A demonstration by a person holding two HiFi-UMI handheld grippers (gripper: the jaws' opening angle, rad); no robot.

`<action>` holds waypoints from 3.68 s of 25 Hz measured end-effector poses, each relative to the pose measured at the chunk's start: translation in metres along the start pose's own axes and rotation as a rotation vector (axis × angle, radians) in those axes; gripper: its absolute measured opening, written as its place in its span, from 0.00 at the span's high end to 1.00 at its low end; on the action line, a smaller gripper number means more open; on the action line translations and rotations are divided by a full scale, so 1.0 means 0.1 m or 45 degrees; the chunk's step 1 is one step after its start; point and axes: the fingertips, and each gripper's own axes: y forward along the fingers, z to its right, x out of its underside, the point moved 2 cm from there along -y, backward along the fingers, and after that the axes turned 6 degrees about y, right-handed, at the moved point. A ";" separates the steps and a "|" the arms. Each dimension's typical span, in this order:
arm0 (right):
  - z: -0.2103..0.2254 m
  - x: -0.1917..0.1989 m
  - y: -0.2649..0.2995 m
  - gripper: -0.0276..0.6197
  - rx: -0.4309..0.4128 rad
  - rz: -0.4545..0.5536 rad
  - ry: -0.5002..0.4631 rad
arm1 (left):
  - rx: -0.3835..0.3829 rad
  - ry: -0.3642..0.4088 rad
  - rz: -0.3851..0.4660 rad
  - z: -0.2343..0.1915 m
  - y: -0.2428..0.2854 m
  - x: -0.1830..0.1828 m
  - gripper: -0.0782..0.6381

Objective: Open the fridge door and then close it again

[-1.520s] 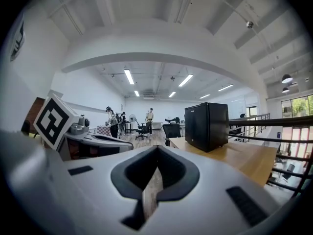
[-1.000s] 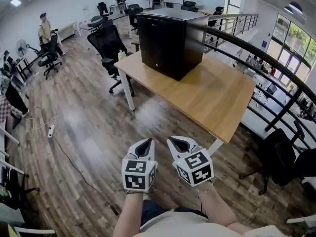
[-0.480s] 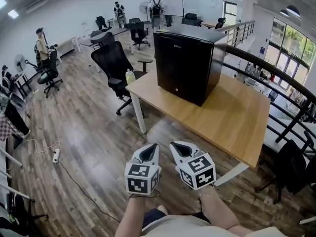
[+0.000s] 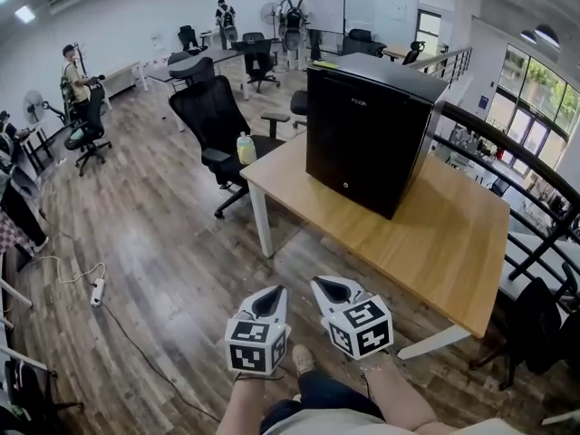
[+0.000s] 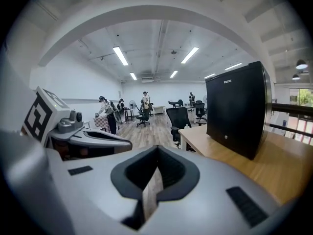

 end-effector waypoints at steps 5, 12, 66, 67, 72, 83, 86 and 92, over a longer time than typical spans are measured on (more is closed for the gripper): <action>0.35 -0.32 0.65 0.96 0.019 0.068 0.012 | 0.010 0.033 0.000 -0.45 0.55 -0.19 0.88; 1.07 -1.08 1.56 0.96 0.035 0.136 0.013 | 0.040 0.083 0.047 -1.14 1.50 -0.83 0.88; 3.56 -2.81 3.13 0.96 1.118 -0.248 -0.318 | 0.888 0.491 -0.015 -2.70 5.53 -2.50 0.74; 3.56 -2.82 3.09 0.96 1.144 -0.285 -0.341 | 0.886 0.492 -0.011 -2.71 5.55 -2.51 0.73; 3.65 -2.99 2.90 0.80 1.299 -0.388 -0.421 | 0.934 0.502 0.009 -2.67 5.70 -2.61 0.69; 3.69 -3.50 2.62 0.55 1.557 -0.585 -0.687 | 1.074 0.525 0.030 -2.55 5.79 -2.81 0.58; 3.71 -3.58 2.58 0.51 1.582 -0.624 -0.724 | 1.097 0.534 0.024 -2.53 5.81 -2.82 0.56; 3.83 -3.65 2.61 0.47 1.562 -0.706 -0.771 | 1.112 0.527 0.028 -2.53 5.88 -2.85 0.56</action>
